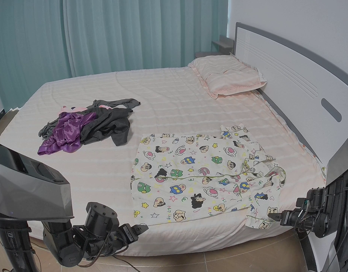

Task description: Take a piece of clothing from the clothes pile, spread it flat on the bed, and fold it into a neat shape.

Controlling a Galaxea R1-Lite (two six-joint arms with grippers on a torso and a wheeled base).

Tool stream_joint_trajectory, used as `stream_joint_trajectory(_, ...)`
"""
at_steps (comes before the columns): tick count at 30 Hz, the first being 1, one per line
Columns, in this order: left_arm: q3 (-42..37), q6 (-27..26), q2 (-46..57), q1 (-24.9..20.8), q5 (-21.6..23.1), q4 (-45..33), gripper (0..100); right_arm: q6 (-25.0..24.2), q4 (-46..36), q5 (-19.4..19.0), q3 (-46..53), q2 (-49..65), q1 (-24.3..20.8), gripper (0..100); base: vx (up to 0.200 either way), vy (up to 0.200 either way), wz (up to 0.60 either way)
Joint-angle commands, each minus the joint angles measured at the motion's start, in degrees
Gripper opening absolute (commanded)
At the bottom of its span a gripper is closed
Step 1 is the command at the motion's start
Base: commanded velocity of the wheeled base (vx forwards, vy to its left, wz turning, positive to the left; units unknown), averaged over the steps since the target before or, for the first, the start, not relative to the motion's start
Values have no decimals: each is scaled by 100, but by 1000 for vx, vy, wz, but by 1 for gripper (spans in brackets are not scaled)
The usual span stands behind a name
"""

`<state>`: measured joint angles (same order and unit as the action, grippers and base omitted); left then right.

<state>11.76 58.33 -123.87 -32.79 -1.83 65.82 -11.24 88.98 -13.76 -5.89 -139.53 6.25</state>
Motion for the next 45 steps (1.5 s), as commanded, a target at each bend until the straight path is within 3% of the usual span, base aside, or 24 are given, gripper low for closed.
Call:
stream_joint_trajectory(1, 1, 3, -15, 1, -2, 1, 100, 113, 93, 5, 18, -303, -133, 100, 0, 0, 0)
stream_joint_trajectory(6, 10, 3, -15, 1, -2, 1, 100, 412, 93, -4, -70, -470, -274, 100, 0, 0, 0)
stream_joint_trajectory(14, 10, 3, -23, 1, -2, 1, 100, 394, 85, 49, -563, -803, -564, 100, 0, 0, 0)
stream_joint_trajectory(34, 10, 3, -23, 10, -11, 1, 100, 359, 85, 93, -598, -795, -502, 100, 0, 0, 0)
stream_joint_trajectory(42, 19, 3, -23, 10, -11, 1, 100, 280, 93, -294, 105, -610, -432, 100, 0, 0, 0)
stream_joint_trajectory(45, 19, -6, -23, 1, -2, 10, 100, 25, 85, -636, 97, -65, -450, 100, 0, 0, 0)
